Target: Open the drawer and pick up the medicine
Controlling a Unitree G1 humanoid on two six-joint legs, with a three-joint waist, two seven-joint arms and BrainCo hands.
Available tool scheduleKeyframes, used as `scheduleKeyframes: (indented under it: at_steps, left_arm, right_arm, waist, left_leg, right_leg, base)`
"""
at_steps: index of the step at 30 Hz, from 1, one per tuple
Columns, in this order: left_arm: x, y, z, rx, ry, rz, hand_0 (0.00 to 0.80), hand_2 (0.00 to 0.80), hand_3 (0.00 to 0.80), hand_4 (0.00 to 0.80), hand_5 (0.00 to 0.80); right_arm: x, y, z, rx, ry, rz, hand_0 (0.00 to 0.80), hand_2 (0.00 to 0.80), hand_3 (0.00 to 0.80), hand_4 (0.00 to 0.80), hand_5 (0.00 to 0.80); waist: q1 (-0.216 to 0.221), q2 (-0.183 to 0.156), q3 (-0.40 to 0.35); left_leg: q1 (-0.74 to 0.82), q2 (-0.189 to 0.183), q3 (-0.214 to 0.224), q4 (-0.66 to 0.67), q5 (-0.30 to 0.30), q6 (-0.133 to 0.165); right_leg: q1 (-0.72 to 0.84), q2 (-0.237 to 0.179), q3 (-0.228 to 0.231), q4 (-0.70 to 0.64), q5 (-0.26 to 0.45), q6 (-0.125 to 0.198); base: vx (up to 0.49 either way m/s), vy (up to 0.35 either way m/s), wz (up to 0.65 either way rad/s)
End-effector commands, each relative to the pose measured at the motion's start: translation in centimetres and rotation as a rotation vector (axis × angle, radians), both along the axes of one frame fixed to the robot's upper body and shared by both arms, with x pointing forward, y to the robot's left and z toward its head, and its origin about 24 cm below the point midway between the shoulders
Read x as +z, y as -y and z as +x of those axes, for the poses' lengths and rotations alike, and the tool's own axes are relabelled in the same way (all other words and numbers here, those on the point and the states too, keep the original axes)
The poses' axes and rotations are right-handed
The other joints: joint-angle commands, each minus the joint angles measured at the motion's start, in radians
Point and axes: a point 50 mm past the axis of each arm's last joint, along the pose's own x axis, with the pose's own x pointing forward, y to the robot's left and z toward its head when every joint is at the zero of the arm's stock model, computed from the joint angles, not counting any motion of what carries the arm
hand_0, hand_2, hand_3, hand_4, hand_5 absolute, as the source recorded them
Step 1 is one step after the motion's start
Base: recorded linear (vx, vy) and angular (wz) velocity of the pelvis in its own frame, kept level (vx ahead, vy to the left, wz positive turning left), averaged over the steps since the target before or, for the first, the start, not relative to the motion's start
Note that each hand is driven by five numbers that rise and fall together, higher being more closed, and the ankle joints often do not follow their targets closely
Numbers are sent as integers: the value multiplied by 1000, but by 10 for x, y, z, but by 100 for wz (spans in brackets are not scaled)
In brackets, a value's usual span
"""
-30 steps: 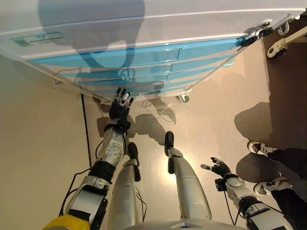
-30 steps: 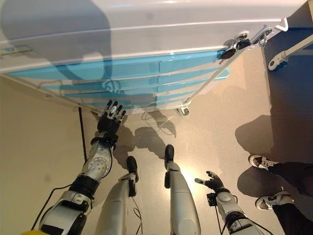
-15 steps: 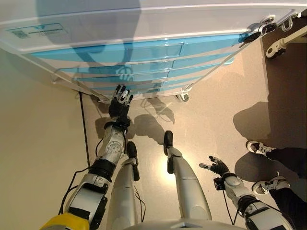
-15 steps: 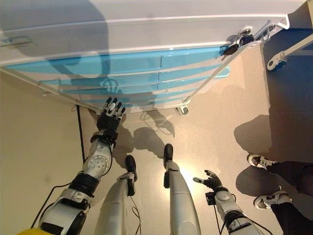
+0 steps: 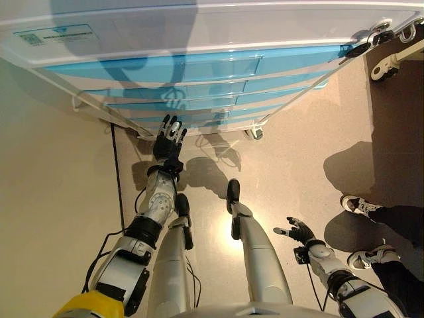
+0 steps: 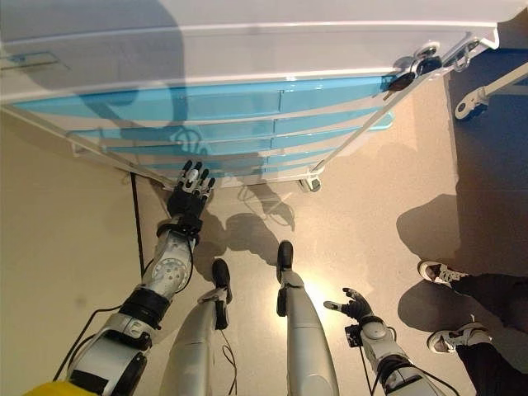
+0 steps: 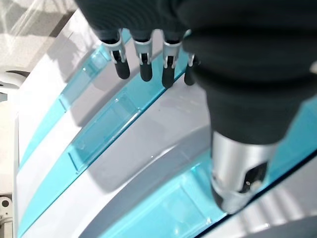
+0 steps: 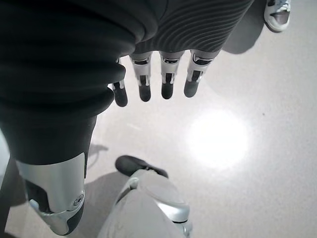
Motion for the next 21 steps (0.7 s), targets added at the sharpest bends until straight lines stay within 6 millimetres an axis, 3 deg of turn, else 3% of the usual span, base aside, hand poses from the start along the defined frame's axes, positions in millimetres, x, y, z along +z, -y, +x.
scheduleKeyframes:
  at_steps: [1, 9, 21]
  left_arm:
    - [122, 31, 17, -121, 475, -5, 0, 0, 0, 0, 0]
    - [125, 35, 10, -154, 511, -1, 0, 0, 0, 0, 0]
    - [123, 31, 13, -130, 495, 3, 0, 0, 0, 0, 0]
  right_arm:
    - [1, 10, -3, -2, -4, -20, 0, 0, 0, 0, 0]
    - [0, 8, -2, 10, -8, -23, 0, 0, 0, 0, 0]
    - [-1, 13, -6, 7, -28, -41, 0, 0, 0, 0, 0]
  waist:
    - [-23, 49, -29]
    - [-12, 52, -14]
    - [-11, 56, -12]
  left_leg:
    - [1, 21, -63, -27, -9, -62]
    - [38, 14, -63, -110, 40, -72]
    - [66, 9, -72, -127, 54, -75]
  right_leg:
    - [31, 15, -20, 27, -46, 90]
    - [69, 19, -28, -52, -9, 96]
    - [100, 14, -34, -56, -6, 92]
  base:
    - [0, 0, 0]
    - [-5, -2, 0]
    - [0, -3, 0]
